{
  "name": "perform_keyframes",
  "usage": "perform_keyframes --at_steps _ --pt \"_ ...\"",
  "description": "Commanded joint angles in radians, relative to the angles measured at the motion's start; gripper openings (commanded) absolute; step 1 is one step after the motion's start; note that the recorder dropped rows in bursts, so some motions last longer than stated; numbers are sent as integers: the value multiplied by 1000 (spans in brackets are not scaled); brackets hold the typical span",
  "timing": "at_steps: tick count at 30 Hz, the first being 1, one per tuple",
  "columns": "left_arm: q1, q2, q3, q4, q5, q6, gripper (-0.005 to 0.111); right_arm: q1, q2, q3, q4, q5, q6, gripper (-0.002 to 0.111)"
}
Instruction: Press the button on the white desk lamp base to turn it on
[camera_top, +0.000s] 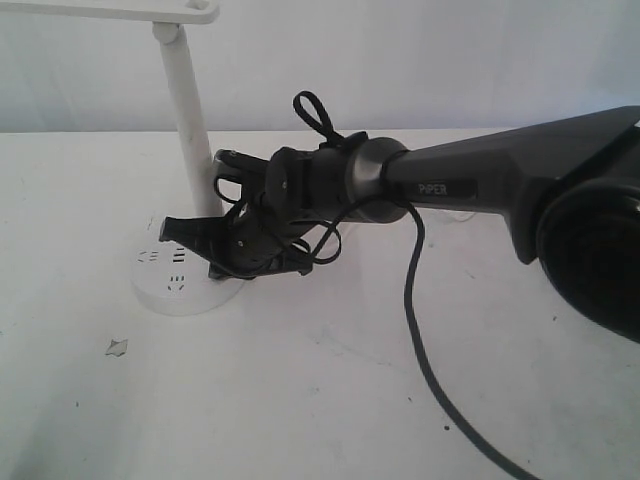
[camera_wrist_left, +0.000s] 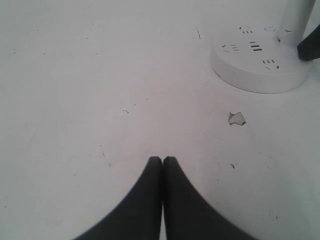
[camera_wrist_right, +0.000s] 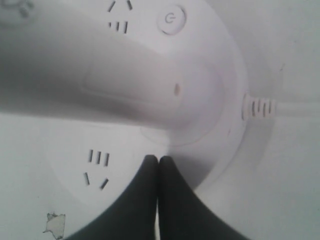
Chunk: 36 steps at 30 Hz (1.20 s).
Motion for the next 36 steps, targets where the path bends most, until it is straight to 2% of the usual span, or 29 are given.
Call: perform_keyframes --at_steps 1,36 --pt "-8 -3 2 -2 2 -1 0 2 -1 14 18 1 -2 0" --pt "-8 -3 2 -2 2 -1 0 2 -10 12 63 -60 -5 0"
